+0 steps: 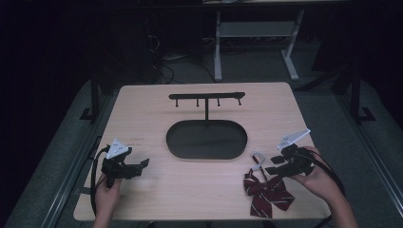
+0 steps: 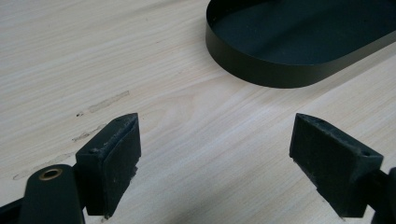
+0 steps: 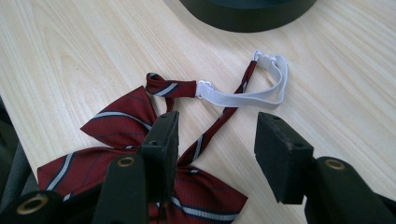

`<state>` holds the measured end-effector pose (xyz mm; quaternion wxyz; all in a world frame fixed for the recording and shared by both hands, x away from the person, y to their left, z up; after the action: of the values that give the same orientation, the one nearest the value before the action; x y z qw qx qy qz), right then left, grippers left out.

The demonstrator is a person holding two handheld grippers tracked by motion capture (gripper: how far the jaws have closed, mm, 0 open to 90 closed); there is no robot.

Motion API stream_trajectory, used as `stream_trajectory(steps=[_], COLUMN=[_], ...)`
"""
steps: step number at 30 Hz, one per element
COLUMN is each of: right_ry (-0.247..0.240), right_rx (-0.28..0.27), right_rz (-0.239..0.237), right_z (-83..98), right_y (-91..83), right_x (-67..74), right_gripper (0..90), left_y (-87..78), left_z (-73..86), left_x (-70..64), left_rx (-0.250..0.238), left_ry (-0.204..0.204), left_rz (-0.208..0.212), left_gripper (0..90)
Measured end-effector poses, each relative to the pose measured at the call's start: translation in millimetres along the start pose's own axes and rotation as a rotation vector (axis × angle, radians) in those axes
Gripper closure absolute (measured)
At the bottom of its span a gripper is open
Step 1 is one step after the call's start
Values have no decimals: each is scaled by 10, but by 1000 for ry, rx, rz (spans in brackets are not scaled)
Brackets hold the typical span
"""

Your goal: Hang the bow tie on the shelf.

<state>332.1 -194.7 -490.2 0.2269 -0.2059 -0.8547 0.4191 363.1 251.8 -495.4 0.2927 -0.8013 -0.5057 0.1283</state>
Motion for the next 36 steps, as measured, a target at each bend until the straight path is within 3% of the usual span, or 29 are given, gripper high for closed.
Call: stream_trajectory(steps=[15, 36], right_ry=[-1, 29], right_rx=[38, 155], right_rz=[-20, -22], right_z=[-53, -2], right_y=[123, 376], right_x=[-17, -73], right_gripper=[514, 586], left_y=[2, -4], left_z=[-3, -6], left_x=[-10, -9], left_rx=[-2, -3], left_ry=[-4, -1], left_rz=[2, 3], left_gripper=[163, 163])
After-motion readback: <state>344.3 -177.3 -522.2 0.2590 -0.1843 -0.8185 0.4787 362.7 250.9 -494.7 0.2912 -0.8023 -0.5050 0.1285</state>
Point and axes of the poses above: each handheld gripper's, and its own axes: y roughly forward along the jaws, z roughly out of its underside, x roughly to its left, the point moved 10 cm from there along y, roughly forward along the jaws, and after that the axes turned 7 degrees about -z, right-handed, at the moved point
